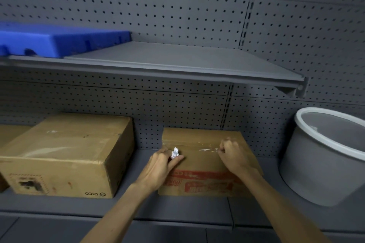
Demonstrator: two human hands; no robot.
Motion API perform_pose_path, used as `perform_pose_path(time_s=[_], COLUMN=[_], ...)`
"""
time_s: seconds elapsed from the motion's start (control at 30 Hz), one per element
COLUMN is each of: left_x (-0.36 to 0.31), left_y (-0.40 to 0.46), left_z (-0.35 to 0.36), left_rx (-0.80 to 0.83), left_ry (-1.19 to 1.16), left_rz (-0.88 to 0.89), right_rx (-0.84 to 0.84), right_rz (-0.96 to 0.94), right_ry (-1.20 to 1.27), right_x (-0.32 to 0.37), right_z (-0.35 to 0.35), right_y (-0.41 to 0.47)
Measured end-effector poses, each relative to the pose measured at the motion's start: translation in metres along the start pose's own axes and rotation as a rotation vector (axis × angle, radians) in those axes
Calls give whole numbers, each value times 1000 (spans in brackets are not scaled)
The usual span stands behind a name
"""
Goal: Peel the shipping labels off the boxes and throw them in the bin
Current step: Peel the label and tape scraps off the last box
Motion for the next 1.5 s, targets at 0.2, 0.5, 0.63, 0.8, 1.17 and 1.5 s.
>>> perform_pose_path(time_s=[0.2,0.5,0.63,0.8,1.17,1.5], left_x=[-2,-8,-11,-13,-3,-11], left_y=[-1,-5,-4,-4,-2,-4], left_z=[-1,3,4,0,-9,-25], left_rx=[-9,71,63,51,11,-95], left_ry=[-11,-19,32,26,55,48], left_rz=[-25,-19,34,61,-44,-25], right_rx=[59,-9,31,-8,11,-66], right_rz=[-169,44,-153,-101,-143,56], right_ry=[100,4,67,34,61,-27], right_x=[65,3,49,14,48,-6], right_z=[30,9,30,16,30,9], right_y=[-10,7,-5,0,-7,1])
Point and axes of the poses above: each hand's wrist, its own y-axis towards the middle knuckle, its own z-axis out of the palm, x = y × z, the point moved 9 cm from there along y, towards the middle knuckle, and after that the axes turned 9 degrees about z, right-handed, at the moved point
